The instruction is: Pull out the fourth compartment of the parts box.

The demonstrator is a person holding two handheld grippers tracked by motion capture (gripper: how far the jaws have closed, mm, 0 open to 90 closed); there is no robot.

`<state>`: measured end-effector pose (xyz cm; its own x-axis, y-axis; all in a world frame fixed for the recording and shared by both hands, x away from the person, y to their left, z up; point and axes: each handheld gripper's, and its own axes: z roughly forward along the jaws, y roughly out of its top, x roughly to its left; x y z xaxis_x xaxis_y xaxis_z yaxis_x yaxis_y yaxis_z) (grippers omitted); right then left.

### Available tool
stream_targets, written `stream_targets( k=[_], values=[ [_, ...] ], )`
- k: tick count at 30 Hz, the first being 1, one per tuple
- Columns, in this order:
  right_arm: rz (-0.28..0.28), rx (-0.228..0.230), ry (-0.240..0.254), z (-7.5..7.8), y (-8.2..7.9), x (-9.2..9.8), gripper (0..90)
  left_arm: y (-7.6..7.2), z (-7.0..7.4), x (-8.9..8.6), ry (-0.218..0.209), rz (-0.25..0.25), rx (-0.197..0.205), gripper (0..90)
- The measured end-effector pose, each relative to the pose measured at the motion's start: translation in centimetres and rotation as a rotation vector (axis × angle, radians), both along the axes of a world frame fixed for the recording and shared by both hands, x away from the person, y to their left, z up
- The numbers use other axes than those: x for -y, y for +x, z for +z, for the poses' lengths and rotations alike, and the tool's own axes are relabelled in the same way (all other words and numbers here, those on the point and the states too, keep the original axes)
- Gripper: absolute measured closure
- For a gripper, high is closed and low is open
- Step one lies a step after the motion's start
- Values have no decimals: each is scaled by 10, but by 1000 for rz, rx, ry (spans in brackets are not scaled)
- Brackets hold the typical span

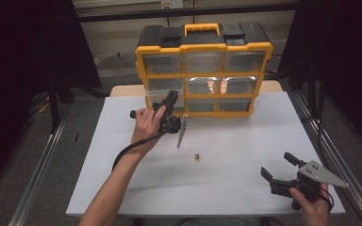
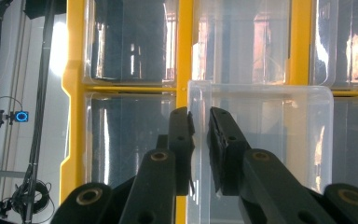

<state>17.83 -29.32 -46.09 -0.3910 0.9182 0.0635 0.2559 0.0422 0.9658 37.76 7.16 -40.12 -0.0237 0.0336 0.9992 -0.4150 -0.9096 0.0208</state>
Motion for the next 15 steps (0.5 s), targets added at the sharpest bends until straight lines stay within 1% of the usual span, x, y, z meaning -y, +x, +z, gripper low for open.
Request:
stream_targets(
  k=[1, 2, 3, 4, 5, 7, 8, 9, 10, 12, 13, 14, 15],
  values=[
    [0, 0, 0, 0, 0, 0, 13, -1, 1, 0, 9, 11, 4, 802],
    [2, 0, 2, 0, 0, 0, 13, 1, 0, 0, -1, -17, 14, 803],
    [4, -1, 1, 0, 0, 0, 13, 0, -1, 0, -3, -18, 15, 802],
    [5, -2, 1, 0, 0, 0, 13, -2, 0, 0, 2, 2, 4, 802],
    [6, -2, 1, 0, 0, 0, 13, -3, -1, 0, 1, -3, 10, 802],
    [2, 0, 2, 0, 0, 0, 13, -4, -1, 0, 0, -2, 6, 802],
    [2, 0, 2, 0, 0, 0, 13, -5, 0, -1, 20, 7, 17, 802],
    [1, -1, 3, 0, 0, 0, 13, -6, -1, -1, 13, 9, 18, 803],
    [2, 0, 2, 0, 0, 0, 13, -7, -2, -2, 9, -3, 18, 803],
    [4, -2, 0, 0, 0, 0, 13, -7, -3, -2, 7, -9, 19, 802],
    [4, -2, 0, 0, 0, 0, 13, -9, -3, -1, 13, 6, 16, 802],
    [3, -2, -1, 0, 0, 0, 13, -11, -2, -2, 29, 23, 17, 802],
    [6, -1, -1, 0, 0, 0, 13, -11, -2, -2, 33, 22, 21, 802]
  ],
)
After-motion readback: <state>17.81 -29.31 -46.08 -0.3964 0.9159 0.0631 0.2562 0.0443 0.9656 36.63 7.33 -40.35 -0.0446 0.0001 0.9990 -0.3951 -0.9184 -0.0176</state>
